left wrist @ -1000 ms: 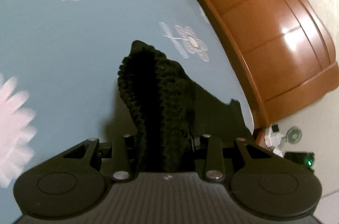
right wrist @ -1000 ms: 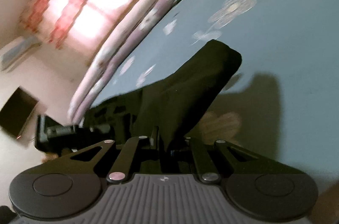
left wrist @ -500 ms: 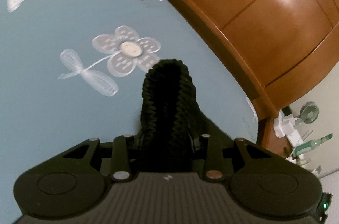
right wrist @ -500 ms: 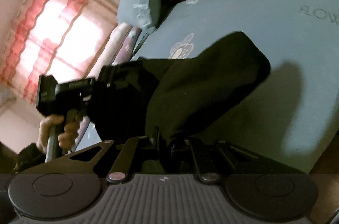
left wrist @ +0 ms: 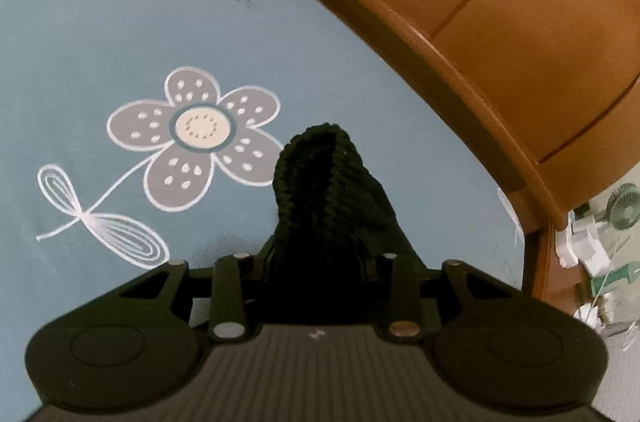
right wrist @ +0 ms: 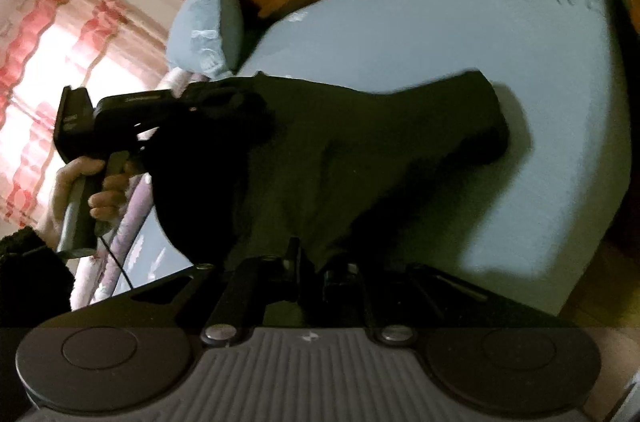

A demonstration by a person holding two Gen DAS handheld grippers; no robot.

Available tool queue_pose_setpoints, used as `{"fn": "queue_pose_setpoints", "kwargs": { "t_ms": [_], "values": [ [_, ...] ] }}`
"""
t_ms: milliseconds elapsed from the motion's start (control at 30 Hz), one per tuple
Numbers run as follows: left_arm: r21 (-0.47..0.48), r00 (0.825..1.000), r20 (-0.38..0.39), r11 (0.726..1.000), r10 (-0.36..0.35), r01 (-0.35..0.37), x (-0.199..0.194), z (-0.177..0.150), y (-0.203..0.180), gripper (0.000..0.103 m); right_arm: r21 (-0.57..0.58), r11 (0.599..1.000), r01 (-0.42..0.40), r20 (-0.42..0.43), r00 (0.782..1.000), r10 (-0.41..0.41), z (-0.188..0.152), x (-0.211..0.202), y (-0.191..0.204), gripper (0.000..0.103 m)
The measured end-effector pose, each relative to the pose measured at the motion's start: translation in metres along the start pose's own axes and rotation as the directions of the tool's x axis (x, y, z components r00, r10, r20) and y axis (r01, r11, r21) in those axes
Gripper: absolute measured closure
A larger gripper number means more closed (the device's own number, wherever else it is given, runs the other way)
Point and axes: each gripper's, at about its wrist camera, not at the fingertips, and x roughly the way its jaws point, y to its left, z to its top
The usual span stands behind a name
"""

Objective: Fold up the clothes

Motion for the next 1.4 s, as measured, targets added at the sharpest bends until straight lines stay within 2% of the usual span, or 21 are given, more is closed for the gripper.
{"fn": "queue_pose_setpoints", "kwargs": {
  "t_ms": [33, 100, 233, 333, 433, 467, 533, 633, 733, 800, 833, 900, 967, 1067, 1133, 1200, 1300, 1333, 1367, 1400],
  "values": [
    [-0.017, 1.0, 0.007, 1.0, 0.006, -0.005, -0.001, 0.0, 0.007, 0.06, 0.007, 1.0, 0.001, -0.005, 1.0, -0.001, 0.0, 0.001, -0.003, 0.08],
    [-0.062, 0.998, 0.042, 0.997, 0.044, -0.041, -0.009, 0.003, 0.022, 0.048, 0.019, 1.0, 0.003, -0.008, 1.0, -0.003, 0.0, 0.002, -0.008, 0.073],
    [-0.203, 0.987, 0.109, 0.975, 0.115, -0.091, -0.038, 0.005, 0.06, 0.048, 0.029, 0.999, 0.014, 0.014, 1.0, -0.014, -0.002, -0.004, -0.01, 0.065],
    [-0.192, 0.988, 0.119, 0.979, 0.099, -0.075, -0.057, -0.01, 0.062, 0.047, 0.052, 0.999, 0.016, 0.063, 0.998, -0.019, 0.001, -0.01, -0.01, 0.063],
    [-0.123, 0.993, 0.11, 0.991, -0.034, 0.048, -0.062, -0.032, 0.043, 0.038, 0.136, 0.99, -0.034, 0.091, 0.996, 0.021, 0.008, -0.01, -0.021, 0.043],
    [-0.1, 0.992, 0.104, 0.991, -0.077, 0.087, -0.061, -0.041, 0.035, 0.036, 0.179, 0.982, -0.059, 0.095, 0.995, 0.042, 0.011, -0.008, -0.026, 0.039],
    [-0.059, 0.985, 0.082, 0.986, -0.152, 0.157, -0.055, -0.057, 0.019, 0.036, 0.268, 0.957, -0.114, 0.105, 0.991, 0.088, 0.017, -0.002, -0.038, 0.037],
    [-0.035, 0.975, 0.028, 0.974, -0.222, 0.223, -0.039, -0.08, 0.001, 0.036, 0.362, 0.921, -0.14, 0.136, 0.986, 0.096, 0.024, 0.005, -0.051, 0.037],
    [-0.013, 0.952, -0.032, 0.953, -0.304, 0.304, -0.03, -0.105, -0.015, 0.036, 0.411, 0.898, -0.16, 0.172, 0.98, 0.097, 0.033, 0.009, -0.057, 0.036],
    [0.03, 0.923, -0.084, 0.925, -0.376, 0.38, -0.028, -0.124, -0.029, 0.036, 0.427, 0.89, -0.16, 0.181, 0.979, 0.09, 0.041, 0.013, -0.057, 0.036],
    [0.05, 0.911, -0.107, 0.913, -0.398, 0.405, -0.027, -0.135, -0.036, 0.036, 0.425, 0.892, -0.152, 0.179, 0.98, 0.082, 0.045, 0.017, -0.057, 0.036],
    [0.07, 0.904, -0.16, 0.909, -0.396, 0.411, -0.022, -0.154, -0.044, 0.035, 0.4, 0.909, -0.115, 0.166, 0.985, 0.052, 0.052, 0.023, -0.053, 0.043],
    [0.08, 0.898, -0.207, 0.908, -0.388, 0.411, -0.017, -0.169, -0.049, 0.035, 0.369, 0.927, -0.072, 0.152, 0.988, 0.017, 0.058, 0.029, -0.049, 0.058],
    [0.077, 0.888, -0.261, 0.908, -0.38, 0.411, -0.008, -0.186, -0.049, 0.034, 0.162, 0.984, 0.069, 0.203, 0.974, -0.102, 0.063, 0.018, -0.021, 0.074],
    [0.07, 0.882, -0.282, 0.909, -0.377, 0.41, -0.003, -0.192, -0.049, 0.033, 0.051, 0.991, 0.125, 0.234, 0.963, -0.134, 0.06, 0.011, -0.009, 0.075],
    [0.061, 0.88, -0.287, 0.91, -0.377, 0.41, 0.001, -0.195, -0.049, 0.033, 0.003, 0.983, 0.185, 0.224, 0.958, -0.181, 0.06, 0.015, -0.007, 0.075],
    [0.053, 0.878, -0.305, 0.914, -0.369, 0.402, -0.001, -0.193, -0.052, 0.033, 0.03, 0.973, 0.227, 0.202, 0.953, -0.228, 0.054, 0.011, -0.024, 0.073],
    [0.073, 0.884, -0.301, 0.915, -0.359, 0.396, -0.005, -0.191, -0.055, 0.033, 0.049, 0.972, 0.232, 0.212, 0.948, -0.237, 0.053, 0.004, -0.029, 0.072],
    [0.096, 0.891, -0.293, 0.916, -0.348, 0.39, -0.01, -0.19, -0.058, 0.033, 0.067, 0.968, 0.241, 0.227, 0.941, -0.25, 0.052, -0.005, -0.031, 0.064],
    [0.124, 0.899, -0.269, 0.914, -0.345, 0.387, -0.016, -0.187, -0.06, 0.033, 0.085, 0.965, 0.249, 0.241, 0.934, -0.262, 0.05, -0.013, -0.034, 0.059]
  ]
}}
